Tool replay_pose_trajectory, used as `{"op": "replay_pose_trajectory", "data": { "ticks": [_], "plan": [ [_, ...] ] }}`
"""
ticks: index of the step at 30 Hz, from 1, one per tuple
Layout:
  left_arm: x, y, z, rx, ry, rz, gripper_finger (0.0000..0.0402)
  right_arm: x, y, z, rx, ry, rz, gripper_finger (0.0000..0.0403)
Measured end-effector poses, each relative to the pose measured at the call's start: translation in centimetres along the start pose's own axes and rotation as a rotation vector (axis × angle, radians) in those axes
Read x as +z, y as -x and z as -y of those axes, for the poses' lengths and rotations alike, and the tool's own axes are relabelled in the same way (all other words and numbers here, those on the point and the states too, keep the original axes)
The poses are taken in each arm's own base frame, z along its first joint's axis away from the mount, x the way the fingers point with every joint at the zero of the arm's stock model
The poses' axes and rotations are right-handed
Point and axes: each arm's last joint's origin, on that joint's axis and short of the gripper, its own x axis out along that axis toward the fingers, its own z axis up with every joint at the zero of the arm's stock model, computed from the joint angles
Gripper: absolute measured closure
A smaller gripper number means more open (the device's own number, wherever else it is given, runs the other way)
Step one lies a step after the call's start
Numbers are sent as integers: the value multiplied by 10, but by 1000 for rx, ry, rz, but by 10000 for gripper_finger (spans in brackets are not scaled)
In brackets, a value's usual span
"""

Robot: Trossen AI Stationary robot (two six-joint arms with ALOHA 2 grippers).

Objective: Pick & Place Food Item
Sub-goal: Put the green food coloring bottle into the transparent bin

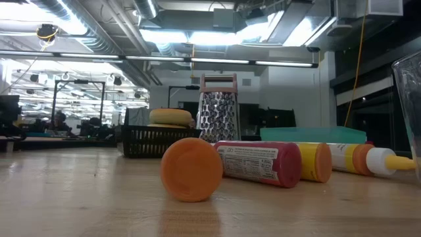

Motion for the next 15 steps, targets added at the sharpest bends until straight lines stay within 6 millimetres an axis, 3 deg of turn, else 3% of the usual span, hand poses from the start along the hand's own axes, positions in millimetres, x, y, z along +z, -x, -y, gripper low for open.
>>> {"op": "replay_pose_trajectory", "data": {
  "ticks": [5, 11, 15],
  "plan": [
    [0, 9, 4, -11, -19, 30, 172, 4, 1, -1, 0, 0, -6, 374],
    [0, 6, 3, -15, -20, 17, 176, 4, 1, -1, 8, 0, -7, 402],
    [-6, 3, 1, -13, -5, -9, 176, 5, 1, 0, -3, -10, -6, 400]
  ]
}}
